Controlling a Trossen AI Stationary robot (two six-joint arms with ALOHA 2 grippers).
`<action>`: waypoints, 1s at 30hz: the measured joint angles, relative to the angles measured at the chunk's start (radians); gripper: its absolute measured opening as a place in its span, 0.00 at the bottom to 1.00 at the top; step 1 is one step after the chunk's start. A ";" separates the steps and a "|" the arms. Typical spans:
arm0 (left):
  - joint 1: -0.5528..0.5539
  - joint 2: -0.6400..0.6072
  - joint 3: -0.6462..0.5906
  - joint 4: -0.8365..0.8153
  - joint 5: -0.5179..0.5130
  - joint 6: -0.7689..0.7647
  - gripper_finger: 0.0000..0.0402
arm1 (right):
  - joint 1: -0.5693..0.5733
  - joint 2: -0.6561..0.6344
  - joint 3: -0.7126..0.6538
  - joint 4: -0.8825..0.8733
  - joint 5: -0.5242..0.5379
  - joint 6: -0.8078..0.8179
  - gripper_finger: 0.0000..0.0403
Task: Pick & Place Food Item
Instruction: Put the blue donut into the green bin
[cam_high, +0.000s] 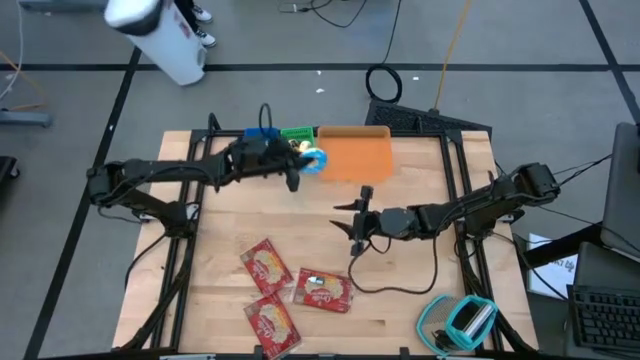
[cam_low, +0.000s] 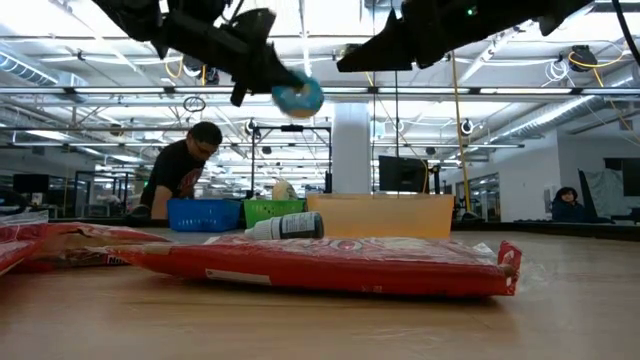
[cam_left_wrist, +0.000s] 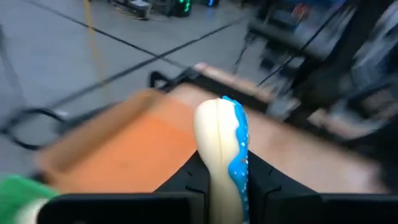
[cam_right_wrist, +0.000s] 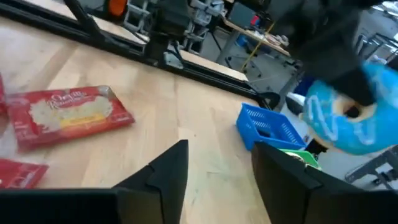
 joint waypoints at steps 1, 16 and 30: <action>0.021 0.001 0.000 -0.019 0.001 0.055 0.09 | -0.008 -0.001 0.000 -0.008 0.000 -0.002 0.42; 0.460 0.080 0.007 -0.067 0.110 0.387 0.02 | -0.241 0.000 -0.033 -0.005 -0.335 0.046 0.40; 0.478 0.402 0.351 -0.408 0.066 0.595 0.03 | -0.276 0.000 -0.034 0.012 -0.442 0.054 0.39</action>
